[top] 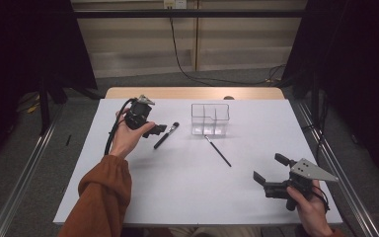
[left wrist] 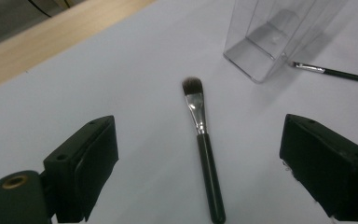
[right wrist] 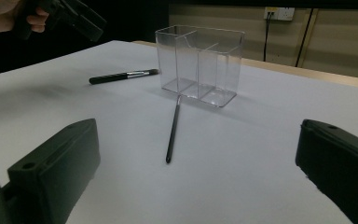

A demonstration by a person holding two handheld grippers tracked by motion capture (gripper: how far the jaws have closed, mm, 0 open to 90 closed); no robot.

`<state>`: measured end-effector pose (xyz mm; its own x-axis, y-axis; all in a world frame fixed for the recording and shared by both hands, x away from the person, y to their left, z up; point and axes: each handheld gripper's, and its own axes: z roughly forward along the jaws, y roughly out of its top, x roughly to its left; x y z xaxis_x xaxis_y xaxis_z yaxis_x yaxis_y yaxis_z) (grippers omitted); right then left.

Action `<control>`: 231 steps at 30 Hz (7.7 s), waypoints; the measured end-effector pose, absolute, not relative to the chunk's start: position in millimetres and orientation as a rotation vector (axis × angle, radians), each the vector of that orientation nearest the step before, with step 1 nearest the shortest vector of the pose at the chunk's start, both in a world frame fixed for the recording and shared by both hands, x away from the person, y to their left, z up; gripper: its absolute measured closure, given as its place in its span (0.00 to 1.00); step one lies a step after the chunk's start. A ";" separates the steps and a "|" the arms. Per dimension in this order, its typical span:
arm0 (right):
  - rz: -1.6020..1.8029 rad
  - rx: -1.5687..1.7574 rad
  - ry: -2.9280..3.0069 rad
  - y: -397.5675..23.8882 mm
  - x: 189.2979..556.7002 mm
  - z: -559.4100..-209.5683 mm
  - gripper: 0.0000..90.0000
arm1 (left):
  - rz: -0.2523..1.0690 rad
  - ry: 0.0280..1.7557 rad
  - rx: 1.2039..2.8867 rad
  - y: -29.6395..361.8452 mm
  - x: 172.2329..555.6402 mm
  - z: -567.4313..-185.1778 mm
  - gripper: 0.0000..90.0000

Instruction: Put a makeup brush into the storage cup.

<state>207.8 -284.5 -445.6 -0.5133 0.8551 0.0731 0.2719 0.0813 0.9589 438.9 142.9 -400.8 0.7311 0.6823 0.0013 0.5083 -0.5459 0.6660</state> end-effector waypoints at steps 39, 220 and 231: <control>1.442 1.107 1.861 -284.4 208.4 -446.5 0.00 | 0.073 1.072 2.768 112.9 464.1 -443.1 0.26; 1.553 1.055 1.931 -261.4 212.9 -443.3 0.00 | 0.277 0.718 1.847 186.0 283.1 -409.1 0.89; 1.623 1.015 1.963 -243.8 218.0 -433.4 0.00 | 0.261 0.693 1.855 178.4 278.0 -414.1 0.89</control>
